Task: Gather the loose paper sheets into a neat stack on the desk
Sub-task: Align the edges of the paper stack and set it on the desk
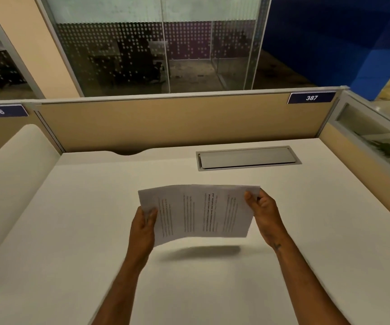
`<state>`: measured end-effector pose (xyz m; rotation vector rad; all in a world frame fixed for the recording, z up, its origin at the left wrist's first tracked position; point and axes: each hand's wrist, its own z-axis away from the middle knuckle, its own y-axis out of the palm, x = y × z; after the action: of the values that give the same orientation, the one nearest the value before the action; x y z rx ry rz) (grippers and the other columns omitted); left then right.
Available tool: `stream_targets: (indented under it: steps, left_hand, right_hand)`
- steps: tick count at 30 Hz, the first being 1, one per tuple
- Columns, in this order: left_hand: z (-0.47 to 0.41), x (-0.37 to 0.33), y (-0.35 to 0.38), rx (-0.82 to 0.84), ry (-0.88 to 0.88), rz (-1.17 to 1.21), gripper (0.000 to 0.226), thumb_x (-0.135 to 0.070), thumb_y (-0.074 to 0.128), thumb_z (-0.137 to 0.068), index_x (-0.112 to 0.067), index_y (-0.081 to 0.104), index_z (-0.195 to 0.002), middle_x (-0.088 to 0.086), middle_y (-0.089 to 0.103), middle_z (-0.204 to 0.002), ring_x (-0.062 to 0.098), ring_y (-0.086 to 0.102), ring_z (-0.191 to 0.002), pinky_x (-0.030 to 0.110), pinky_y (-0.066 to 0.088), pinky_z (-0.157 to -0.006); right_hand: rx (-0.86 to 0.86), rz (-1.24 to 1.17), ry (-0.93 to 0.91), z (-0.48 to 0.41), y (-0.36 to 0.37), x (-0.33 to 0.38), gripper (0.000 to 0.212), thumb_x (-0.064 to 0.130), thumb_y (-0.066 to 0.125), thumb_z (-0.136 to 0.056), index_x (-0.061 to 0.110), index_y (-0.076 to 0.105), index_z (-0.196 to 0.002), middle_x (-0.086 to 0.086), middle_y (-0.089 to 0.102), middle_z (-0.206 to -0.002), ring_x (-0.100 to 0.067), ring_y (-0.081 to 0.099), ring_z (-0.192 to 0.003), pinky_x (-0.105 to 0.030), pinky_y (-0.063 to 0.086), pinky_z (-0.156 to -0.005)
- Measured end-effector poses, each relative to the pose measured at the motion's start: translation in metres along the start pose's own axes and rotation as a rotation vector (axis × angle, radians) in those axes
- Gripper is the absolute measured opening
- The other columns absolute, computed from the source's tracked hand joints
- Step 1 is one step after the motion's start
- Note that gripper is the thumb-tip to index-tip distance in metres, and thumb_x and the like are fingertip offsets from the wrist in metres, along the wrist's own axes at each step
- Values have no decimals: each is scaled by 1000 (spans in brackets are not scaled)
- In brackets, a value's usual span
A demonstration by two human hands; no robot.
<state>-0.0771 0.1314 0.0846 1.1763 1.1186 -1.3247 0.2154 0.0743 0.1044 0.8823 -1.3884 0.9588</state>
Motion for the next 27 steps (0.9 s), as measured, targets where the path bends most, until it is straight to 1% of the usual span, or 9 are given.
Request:
stream_targets:
  steps: [3,6,9,12,15,18,22,24,27]
  left_hand:
    - [10,10,9,-87,-7,38,16,-25,42,-104,-33,56,-107,1,66,-107,20,64,-98,34,52,-79]
    - [18,29,9,-75,-80,62,16,-30,46,-102,-28,55,-115,4,65,-114,26,62,-107,43,52,-89]
    - [19,31,8,-96,-101,36,37,-46,57,-94,-21,55,-121,4,66,-116,24,62,-108,42,53,-90]
    - [13,18,10,-167,0,30,56,-57,59,-84,-10,57,-112,-3,62,-102,14,58,-92,29,47,-76]
    - [5,7,15,-223,-1,70,30,-45,53,-96,-16,60,-101,-4,64,-97,15,57,-91,31,44,-78]
    - [-2,4,18,-262,-10,41,34,-48,51,-95,-15,60,-96,-2,63,-92,18,56,-89,35,42,-79]
    - [-7,2,20,-305,-8,9,42,-63,47,-82,-20,52,-82,0,54,-83,18,51,-79,34,41,-70]
    - [-8,1,19,-281,2,13,42,-64,50,-84,-22,52,-85,-1,54,-85,18,51,-81,33,41,-70]
    - [-8,2,13,-113,23,18,47,-54,70,-73,-21,50,-101,-4,54,-94,13,54,-82,24,45,-66]
  right_hand:
    - [-37,-28,-1,7,-3,-12,22,42,57,-89,26,66,-101,6,73,-90,-5,67,-82,-22,57,-70]
    - [-18,-35,28,15,-3,-28,35,53,60,-86,23,67,-104,4,74,-92,-7,66,-85,-21,55,-70]
    - [-34,-55,53,20,0,-35,40,51,59,-84,17,66,-104,3,71,-90,-9,64,-84,-17,52,-65]
    - [-85,-49,69,17,4,-34,71,80,57,-68,18,67,-103,2,70,-87,-2,63,-75,-16,51,-60]
    - [-100,-52,65,13,7,-31,69,74,53,-72,14,68,-104,-3,71,-95,-4,64,-75,-15,50,-59]
    - [-105,-33,70,10,10,-29,55,60,49,-89,9,68,-99,-6,67,-87,-14,59,-76,-16,47,-55]
    - [-22,6,43,6,5,-29,78,82,60,-62,15,67,-102,-2,69,-89,-6,65,-76,-20,53,-60]
    - [42,11,59,3,0,-29,70,73,74,-55,24,65,-105,0,70,-98,-9,67,-86,-23,58,-68]
    - [68,66,52,-3,-5,-29,32,34,78,-76,22,67,-104,-3,72,-101,-18,66,-95,-20,57,-71]
